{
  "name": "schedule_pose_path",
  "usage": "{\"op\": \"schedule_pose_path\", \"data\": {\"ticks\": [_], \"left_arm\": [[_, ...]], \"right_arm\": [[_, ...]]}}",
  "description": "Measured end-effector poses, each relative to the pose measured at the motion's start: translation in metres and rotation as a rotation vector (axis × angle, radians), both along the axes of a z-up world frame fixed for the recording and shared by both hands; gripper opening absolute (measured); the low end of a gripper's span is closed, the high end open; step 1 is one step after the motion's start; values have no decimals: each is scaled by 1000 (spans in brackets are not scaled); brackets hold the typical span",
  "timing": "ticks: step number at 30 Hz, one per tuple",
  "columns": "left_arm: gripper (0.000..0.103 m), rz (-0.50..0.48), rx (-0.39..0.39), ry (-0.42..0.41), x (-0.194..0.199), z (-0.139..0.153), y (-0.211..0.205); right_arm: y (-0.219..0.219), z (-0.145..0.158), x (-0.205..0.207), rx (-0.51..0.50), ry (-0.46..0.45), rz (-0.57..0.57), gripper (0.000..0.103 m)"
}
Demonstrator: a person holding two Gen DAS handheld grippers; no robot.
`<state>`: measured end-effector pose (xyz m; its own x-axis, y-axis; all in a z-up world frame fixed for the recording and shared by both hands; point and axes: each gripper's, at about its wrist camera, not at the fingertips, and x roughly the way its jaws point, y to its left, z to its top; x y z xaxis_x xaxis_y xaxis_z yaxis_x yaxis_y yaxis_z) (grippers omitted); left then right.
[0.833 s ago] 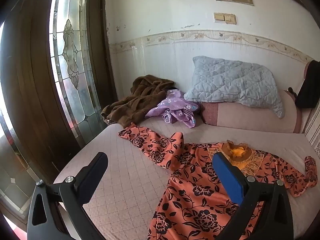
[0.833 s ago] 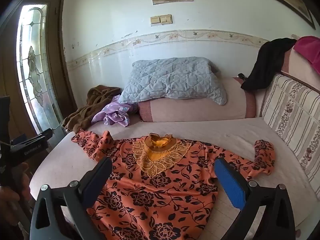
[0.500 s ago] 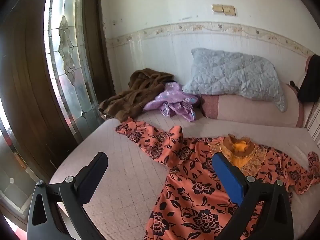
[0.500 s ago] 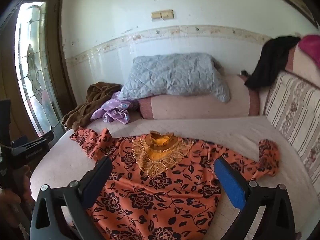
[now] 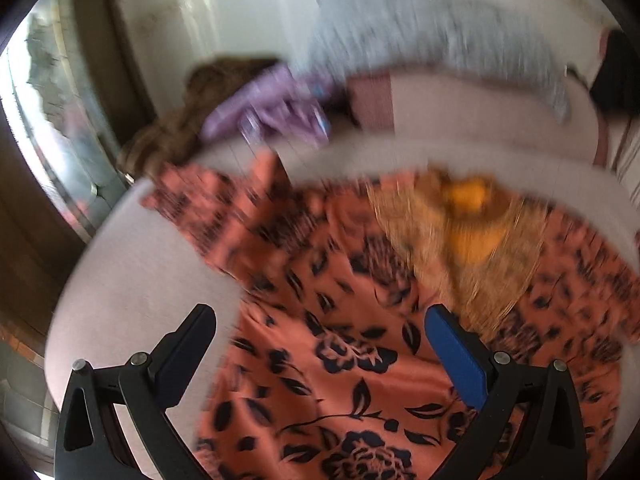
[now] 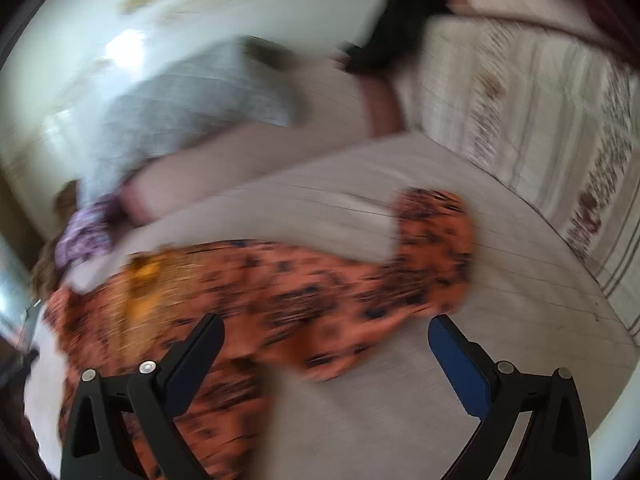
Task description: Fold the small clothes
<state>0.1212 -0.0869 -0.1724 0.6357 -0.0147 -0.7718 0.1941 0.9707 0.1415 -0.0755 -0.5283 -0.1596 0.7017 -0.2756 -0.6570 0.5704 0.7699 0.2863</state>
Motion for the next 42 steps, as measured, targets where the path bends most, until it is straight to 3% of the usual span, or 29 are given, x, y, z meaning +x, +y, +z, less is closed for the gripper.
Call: {"op": "schedule_pose_path", "data": {"ticks": [4,5,8,11,13,14,15,16,17,18,20,24,26,31,32,34,36,39,42], "left_arm": [[103,-28,59,152,20,-58,-18],[103,-42,74,197,22,-72,-21],[103,-23,-8,179,21,-77,-6],[103,-1,-97,185,17,-81,5],[103,-9,-89,141,8,-82,6],[103,-10,-86,139,4,-82,6],[103,-12,-87,140,1,-81,7],[103,-20,-90,157,0,-80,8],[103,-28,-75,171,4,-84,12],[103,-41,-55,214,11,-83,13],[103,-63,-57,270,19,-72,20],[103,30,-88,106,23,-32,58],[103,87,-72,20,24,-13,81],[103,265,21,-52,42,-3,140],[103,297,23,-43,44,-3,151],[103,354,18,-29,47,-5,174],[103,388,20,-38,46,-7,191],[103,395,38,-51,48,-10,202],[103,371,45,-53,55,-16,198]], "right_arm": [[-85,-28,21,109,110,-65,103],[-89,-25,19,106,169,-89,103],[-127,-39,48,135,247,-156,103],[-153,-69,75,149,405,-240,101],[-161,-96,80,207,452,-253,79],[-152,-105,81,255,474,-269,76],[-149,-99,75,231,425,-295,62],[-144,-91,71,224,390,-300,41],[-140,-82,67,260,328,-270,11],[-135,-72,62,298,257,-252,10],[-112,-37,58,256,158,-197,10],[-43,52,65,154,-22,-11,10],[-6,89,86,168,-107,96,10],[113,152,136,216,-242,368,11],[138,157,148,240,-255,421,11],[184,131,153,256,-254,500,14],[237,119,182,279,-201,583,17],[294,93,209,390,-109,688,31],[325,78,227,484,-76,714,33]]}}
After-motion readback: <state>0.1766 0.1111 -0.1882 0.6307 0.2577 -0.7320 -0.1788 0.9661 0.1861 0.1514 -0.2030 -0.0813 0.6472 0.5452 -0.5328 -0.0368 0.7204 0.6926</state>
